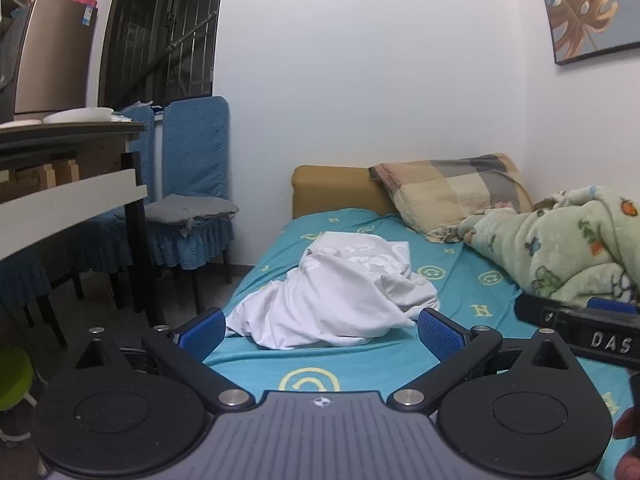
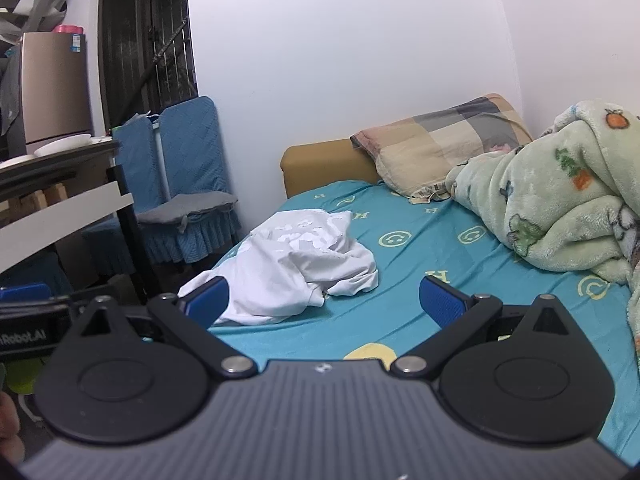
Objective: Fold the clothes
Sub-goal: 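Reach both grippers toward the crumpled white T-shirt on the bed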
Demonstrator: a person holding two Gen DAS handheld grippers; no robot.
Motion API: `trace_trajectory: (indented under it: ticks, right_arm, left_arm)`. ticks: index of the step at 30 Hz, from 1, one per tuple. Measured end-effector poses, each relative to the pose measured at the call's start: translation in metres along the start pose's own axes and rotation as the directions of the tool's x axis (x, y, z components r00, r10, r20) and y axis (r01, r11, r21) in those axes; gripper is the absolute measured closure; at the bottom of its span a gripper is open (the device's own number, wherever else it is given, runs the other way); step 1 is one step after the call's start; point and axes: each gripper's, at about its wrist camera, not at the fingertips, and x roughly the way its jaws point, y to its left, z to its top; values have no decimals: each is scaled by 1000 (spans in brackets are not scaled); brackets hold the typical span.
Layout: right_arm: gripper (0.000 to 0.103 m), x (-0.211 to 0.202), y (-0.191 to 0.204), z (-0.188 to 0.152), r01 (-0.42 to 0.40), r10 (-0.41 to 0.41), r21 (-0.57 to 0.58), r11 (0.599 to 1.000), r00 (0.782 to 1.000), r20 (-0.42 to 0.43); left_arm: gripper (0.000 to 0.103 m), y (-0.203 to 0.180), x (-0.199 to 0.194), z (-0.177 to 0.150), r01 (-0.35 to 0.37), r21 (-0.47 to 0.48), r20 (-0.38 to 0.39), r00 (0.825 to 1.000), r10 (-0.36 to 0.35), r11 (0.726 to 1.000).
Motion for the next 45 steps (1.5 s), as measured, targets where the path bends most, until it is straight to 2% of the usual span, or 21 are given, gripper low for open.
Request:
trace_trajectory:
  ticks: [5, 10, 26, 45]
  right_arm:
    - [0, 2, 0, -3, -9, 9, 13, 1000, 1000, 0]
    - [0, 2, 1, 2, 6, -6, 9, 1000, 1000, 4]
    - [0, 3, 2, -1, 4, -4, 9, 1000, 1000, -6]
    - [0, 5, 7, -1, 3, -3, 2, 1000, 999, -32]
  left_arm:
    - [0, 5, -6, 1, 6, -3, 34, 999, -6, 1000]
    - [0, 2, 9, 0, -5, 3, -2, 1000, 5, 1000]
    - [0, 7, 8, 1, -25, -15, -1, 1000, 25, 1000]
    - [0, 5, 14, -2, -29, 21, -22, 999, 30, 999]
